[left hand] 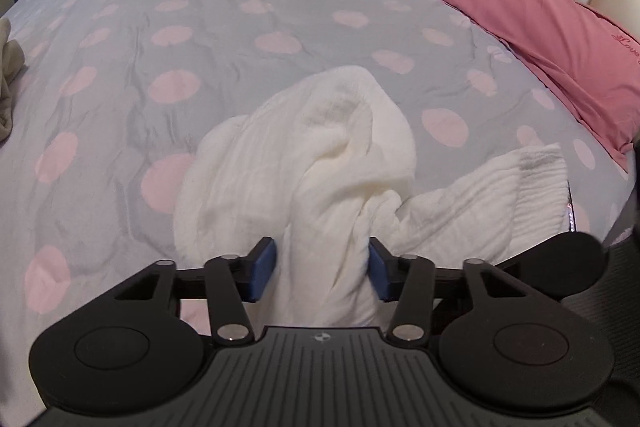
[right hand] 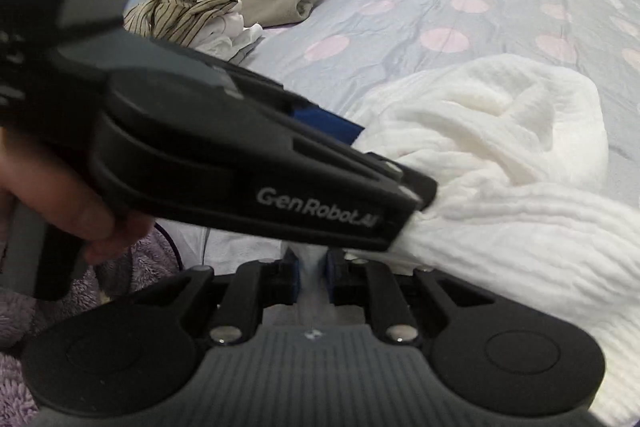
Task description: Fold clothes
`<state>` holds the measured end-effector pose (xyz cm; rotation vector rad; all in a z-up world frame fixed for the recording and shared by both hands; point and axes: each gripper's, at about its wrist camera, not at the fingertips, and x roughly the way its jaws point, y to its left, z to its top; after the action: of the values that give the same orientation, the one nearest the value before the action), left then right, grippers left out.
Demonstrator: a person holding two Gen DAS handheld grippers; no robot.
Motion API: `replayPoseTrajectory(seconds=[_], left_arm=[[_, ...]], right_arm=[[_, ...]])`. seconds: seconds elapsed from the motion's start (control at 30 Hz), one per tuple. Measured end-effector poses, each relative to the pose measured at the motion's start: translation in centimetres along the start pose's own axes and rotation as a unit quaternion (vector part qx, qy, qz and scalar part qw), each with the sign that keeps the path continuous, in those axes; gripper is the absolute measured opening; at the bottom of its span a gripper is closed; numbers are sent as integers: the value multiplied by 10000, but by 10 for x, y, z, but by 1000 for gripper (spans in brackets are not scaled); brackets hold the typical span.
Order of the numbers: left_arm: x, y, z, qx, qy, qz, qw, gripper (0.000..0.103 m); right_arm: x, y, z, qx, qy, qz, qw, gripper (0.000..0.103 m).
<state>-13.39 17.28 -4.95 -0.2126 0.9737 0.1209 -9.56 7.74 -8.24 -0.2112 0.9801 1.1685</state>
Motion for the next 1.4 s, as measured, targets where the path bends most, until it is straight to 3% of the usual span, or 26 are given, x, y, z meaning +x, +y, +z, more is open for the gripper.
replayPoseTrajectory(seconds=[0.17,0.37,0.43,0.5,0.67,0.73,0.77,0.8,0.87,0.93,1.1,1.17,1.3,1.37,1.4], left_arm=[[-7,11,-2,-177,-120,83,9997,21],[-18,34,-5,-420,-193,324,9984,15],[-20,45,-9,-572,-158,429,9973,14],[-22,57,-16,-730,-107,583,9956,12],[-26,85,-29,-1060,32,980,9895,11],[-25,92,-35,-1070,121,1219,9867,8],[-25,96,-37,-1075,165,1338,9850,8],[-24,99,-40,-1080,210,1456,9832,8],[-25,107,-45,-1153,258,1594,9801,7],[-30,114,-49,-1334,209,1535,9789,7],[-53,117,-49,-1563,-138,1429,9772,10],[-63,115,-46,-1628,-334,1321,9772,19],[-74,106,-36,-1575,-644,1014,9802,29],[-76,101,-32,-1555,-741,780,9820,45],[-75,99,-30,-1565,-760,636,9827,49]], right_arm=[[-11,-1,6,-107,-82,-85,9999,22],[-37,-18,17,-67,-469,-411,9980,52],[-46,-26,17,10,-613,-606,9963,57],[-48,-37,19,98,-635,-823,9945,75],[-28,-75,16,630,-426,-881,9932,77],[-19,-86,13,974,-318,-591,9930,75],[-13,-85,12,1024,-210,-451,9935,63],[-8,-83,11,1022,-86,-322,9942,39],[1,-73,8,887,150,-129,9959,11],[7,-55,5,475,369,-104,9981,4],[18,-19,-5,-37,804,96,9967,1],[19,-7,-6,-177,922,260,9952,0],[10,3,-5,-352,895,338,9948,4],[2,2,3,-375,716,177,9966,7],[-3,0,7,-358,607,97,9975,9]])
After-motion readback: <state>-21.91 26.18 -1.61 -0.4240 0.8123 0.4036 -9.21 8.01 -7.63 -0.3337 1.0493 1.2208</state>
